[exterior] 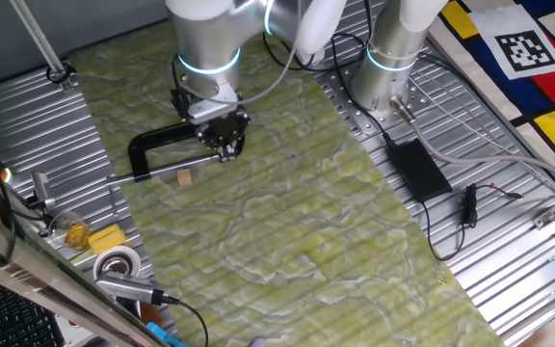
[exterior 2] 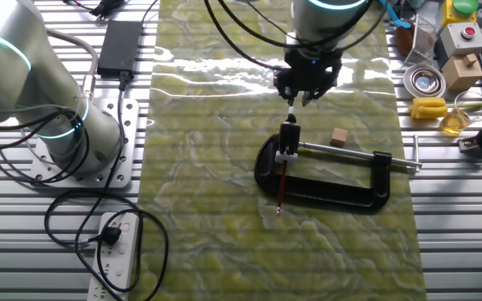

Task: Sharpen the pencil with a pencil sharpener

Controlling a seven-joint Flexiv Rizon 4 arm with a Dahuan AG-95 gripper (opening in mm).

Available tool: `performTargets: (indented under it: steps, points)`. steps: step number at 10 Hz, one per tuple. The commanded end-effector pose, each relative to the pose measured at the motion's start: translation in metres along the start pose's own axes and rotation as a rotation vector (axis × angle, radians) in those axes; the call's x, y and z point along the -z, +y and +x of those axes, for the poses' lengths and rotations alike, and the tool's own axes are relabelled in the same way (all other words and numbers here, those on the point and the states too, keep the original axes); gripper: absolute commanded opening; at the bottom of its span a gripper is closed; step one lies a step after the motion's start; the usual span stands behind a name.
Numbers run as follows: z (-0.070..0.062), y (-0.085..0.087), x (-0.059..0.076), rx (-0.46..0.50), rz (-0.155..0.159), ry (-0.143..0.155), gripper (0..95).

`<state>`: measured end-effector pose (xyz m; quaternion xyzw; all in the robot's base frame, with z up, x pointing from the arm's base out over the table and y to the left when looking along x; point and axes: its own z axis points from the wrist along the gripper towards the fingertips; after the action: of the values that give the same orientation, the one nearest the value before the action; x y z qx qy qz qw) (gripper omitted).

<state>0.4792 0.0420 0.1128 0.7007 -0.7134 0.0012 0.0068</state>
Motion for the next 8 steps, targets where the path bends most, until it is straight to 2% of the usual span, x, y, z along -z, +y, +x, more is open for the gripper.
performTargets:
  steps: [1,8]
  points:
    - [0.0007,-0.0001,-0.0028,0.002,0.000,-0.004,19.0]
    - [-0.0019,0.0060,-0.0056,0.000,-0.007,-0.012,19.0]
